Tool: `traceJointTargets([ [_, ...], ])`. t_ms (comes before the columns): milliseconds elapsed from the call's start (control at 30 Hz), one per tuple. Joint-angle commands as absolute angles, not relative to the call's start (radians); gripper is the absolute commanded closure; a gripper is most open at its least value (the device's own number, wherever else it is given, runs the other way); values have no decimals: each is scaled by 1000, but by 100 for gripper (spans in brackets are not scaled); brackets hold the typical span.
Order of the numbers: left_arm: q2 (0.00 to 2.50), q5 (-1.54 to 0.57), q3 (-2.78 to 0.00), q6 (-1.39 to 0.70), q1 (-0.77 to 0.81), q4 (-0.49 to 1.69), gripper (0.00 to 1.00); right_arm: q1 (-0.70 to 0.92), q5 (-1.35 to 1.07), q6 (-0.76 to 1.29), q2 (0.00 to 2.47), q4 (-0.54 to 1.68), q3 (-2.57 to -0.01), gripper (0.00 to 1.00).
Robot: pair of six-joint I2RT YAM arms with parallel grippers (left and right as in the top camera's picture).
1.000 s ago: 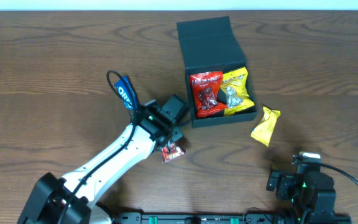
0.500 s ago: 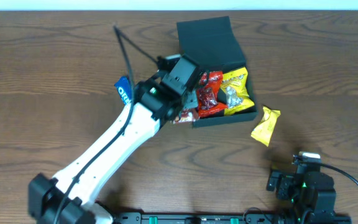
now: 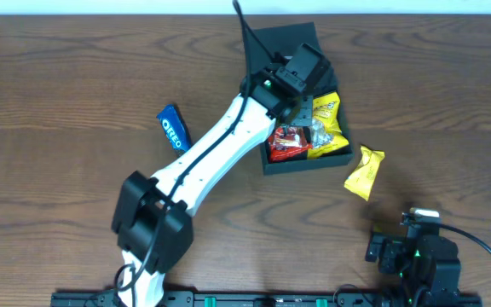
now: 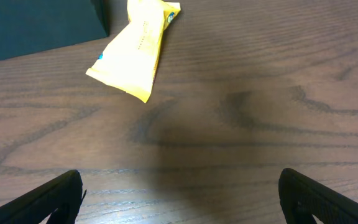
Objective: Pack container
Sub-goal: 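Lift the Hello Panda box and carry it over the black box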
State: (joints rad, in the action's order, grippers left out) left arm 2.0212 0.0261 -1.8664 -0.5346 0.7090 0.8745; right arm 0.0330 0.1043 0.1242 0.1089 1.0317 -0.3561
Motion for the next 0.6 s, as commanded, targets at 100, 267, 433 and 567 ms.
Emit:
traceJointTargets([
  [100,2091,-2,-1928,-651,707,875,73,20,101,115,104,1037,-352,1],
  [267,2111,-45,-1929,-746,707,825,73,20,101,115,104,1037,-352,1],
  [433,2121,-53,-1929,-778,708,780,73,20,101,115,104,1037,-352,1],
  [567,2137,-53,-1929,-791,709,778,72,20,101,115,104,1037,-352,1],
])
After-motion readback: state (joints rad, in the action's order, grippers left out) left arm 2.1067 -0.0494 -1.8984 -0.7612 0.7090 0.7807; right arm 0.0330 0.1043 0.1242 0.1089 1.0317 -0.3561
